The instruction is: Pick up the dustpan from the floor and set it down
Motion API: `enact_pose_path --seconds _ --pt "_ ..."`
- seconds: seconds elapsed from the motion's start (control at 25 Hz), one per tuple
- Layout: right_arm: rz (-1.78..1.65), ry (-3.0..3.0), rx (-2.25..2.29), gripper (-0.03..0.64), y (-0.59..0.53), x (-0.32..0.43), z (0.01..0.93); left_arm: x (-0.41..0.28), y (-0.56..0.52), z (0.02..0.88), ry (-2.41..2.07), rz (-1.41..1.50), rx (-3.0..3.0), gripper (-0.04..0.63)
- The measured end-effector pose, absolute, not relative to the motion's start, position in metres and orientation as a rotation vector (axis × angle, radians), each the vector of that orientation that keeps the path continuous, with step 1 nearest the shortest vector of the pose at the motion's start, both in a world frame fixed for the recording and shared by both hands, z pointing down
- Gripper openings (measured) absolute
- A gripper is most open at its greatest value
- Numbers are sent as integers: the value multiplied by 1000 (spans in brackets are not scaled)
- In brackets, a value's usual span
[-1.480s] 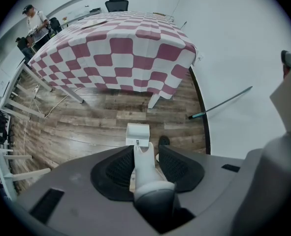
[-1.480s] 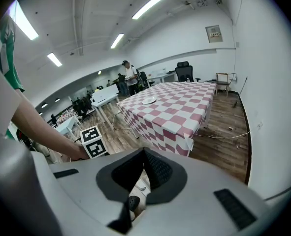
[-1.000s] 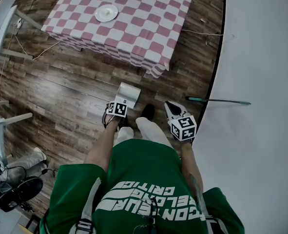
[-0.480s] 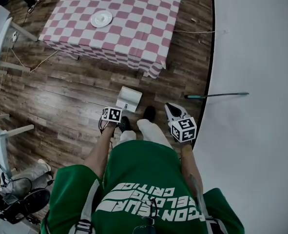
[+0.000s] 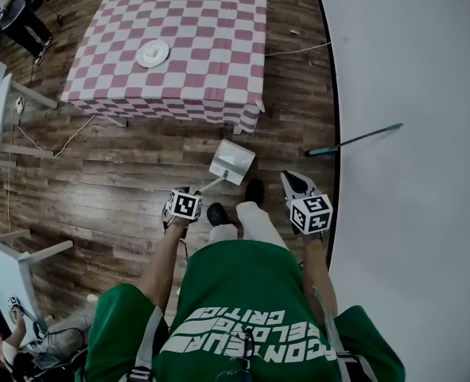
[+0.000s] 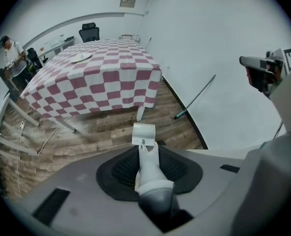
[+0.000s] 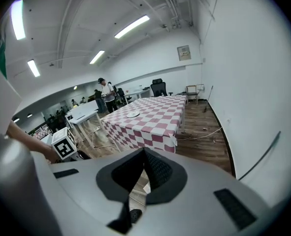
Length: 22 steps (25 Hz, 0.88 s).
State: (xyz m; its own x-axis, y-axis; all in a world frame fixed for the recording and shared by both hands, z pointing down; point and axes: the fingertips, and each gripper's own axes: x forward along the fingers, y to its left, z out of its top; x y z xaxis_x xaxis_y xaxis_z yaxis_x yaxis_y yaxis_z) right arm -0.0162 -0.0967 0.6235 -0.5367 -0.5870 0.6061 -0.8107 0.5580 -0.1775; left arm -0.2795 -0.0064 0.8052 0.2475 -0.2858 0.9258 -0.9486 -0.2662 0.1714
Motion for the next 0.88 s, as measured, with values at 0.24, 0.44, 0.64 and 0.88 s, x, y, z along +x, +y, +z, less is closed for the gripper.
enact_pose_path --seconds 0.24,0.44,0.64,0.88 --pt "617 -2290 1238 8 -69 -2 606 -262 -13 761 -1032 936 1913 109" --pt "602 -2284 1332 8 -63 19 589 -239 -20 722 -999 867 2050 109" --pt "581 -2284 1412 8 -70 45 573 -208 -29 679 -1022 788 2183 109" --pt "546 -2314 1433 8 -83 78 554 -175 -58 620 -1085 672 2292 109"
